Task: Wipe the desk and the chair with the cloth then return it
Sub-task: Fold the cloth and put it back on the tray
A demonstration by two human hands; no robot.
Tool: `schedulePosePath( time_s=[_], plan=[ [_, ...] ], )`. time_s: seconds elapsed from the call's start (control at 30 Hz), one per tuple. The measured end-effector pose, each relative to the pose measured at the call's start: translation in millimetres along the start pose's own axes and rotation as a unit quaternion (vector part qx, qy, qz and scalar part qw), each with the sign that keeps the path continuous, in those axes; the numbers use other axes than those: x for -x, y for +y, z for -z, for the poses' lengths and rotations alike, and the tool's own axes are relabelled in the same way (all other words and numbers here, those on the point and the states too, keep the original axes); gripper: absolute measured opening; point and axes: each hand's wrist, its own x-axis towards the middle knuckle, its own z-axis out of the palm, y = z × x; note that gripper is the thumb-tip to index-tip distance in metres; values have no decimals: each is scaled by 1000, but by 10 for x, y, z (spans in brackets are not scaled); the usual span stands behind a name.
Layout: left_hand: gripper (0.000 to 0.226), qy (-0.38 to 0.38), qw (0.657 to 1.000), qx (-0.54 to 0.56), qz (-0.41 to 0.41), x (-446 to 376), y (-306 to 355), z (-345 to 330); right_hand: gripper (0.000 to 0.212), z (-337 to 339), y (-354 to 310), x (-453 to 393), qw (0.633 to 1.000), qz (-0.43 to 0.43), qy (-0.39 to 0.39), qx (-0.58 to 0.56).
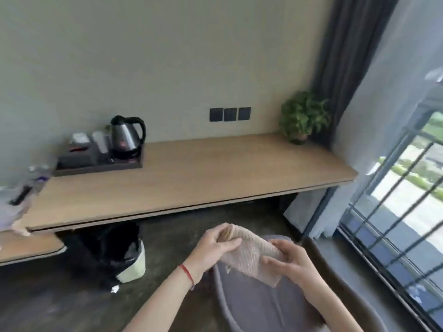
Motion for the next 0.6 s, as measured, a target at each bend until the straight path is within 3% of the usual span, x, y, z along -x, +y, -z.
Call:
schedulePosePath(
  time_s=[0.07, 0.13, 0.3, 0.43, 0.6],
  plan=[
    [2, 70, 997, 9, 2, -93, -108, 560, 32, -342, -169, -538, 1000, 5, -30, 10],
    [14, 124, 992, 16, 16, -215, -235, 1136, 29, -755, -348, -1080, 999, 11, -50, 12],
    [23, 180, 983, 25, 39, -595, -561, 2580, 36, -1813, -734, -2354, 992, -36, -122, -12],
    [23, 244, 968, 23, 60, -1003, -785, 3576, 17, -2524, -904, -3236, 984, -65, -156, 51],
    [27, 313, 944, 13, 103, -1655, -1070, 4487, 8, -3316, -912, -4204, 982, -88, -168, 18]
  ],
)
